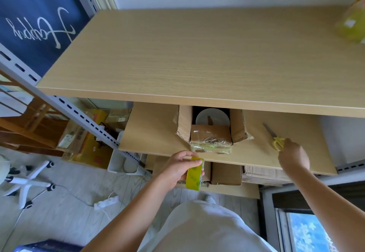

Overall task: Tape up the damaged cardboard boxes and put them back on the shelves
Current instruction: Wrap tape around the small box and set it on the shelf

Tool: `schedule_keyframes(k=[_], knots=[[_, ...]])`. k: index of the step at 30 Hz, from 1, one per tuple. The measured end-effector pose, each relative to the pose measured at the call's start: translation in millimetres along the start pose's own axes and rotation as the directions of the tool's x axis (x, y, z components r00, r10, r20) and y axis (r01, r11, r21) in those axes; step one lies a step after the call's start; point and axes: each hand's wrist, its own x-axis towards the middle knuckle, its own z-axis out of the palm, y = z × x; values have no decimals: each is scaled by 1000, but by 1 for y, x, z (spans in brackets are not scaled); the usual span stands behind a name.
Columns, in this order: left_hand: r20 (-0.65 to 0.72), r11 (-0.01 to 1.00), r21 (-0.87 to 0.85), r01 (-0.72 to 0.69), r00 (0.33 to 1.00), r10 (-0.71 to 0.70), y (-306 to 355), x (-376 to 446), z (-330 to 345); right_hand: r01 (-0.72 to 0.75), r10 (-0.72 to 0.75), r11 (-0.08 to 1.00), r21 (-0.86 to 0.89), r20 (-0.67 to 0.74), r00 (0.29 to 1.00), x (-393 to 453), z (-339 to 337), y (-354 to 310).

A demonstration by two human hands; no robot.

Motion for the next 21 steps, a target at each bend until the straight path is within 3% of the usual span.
schedule_keyframes(k=[3, 5, 7, 8, 10, 12, 17, 21], knots=[[-2, 1000, 20, -14, 1000, 14, 1, -2, -5, 92, -93, 995, -32, -26, 995, -24, -6, -29], [1, 999, 38, -32, 1000, 32, 0, -3, -6, 239, -237, 971, -7, 123, 964, -49, -3, -51], [16, 998, 45, -50, 999, 50, -3, -4, -6, 394, -412, 911, 121, 249, 877, -80, 2, -77], [27, 997, 52, -60, 998, 59, -4, -5, -5, 449, -497, 864, 227, 243, 833, -93, 5, -91], [45, 996, 65, -68, 997, 65, -6, -6, -4, 476, -589, 779, 409, 216, 779, -111, 9, -118], [59, 995, 74, -65, 996, 61, -7, -8, -3, 471, -628, 740, 481, 243, 739, -119, 13, -138], [125, 979, 185, -82, 990, 60, -7, -17, -7, 383, -526, 801, 460, 234, 818, -128, 23, -154], [107, 989, 137, -54, 994, 40, -6, -21, -5, 441, -520, 828, 346, 178, 835, -141, 24, -159]])
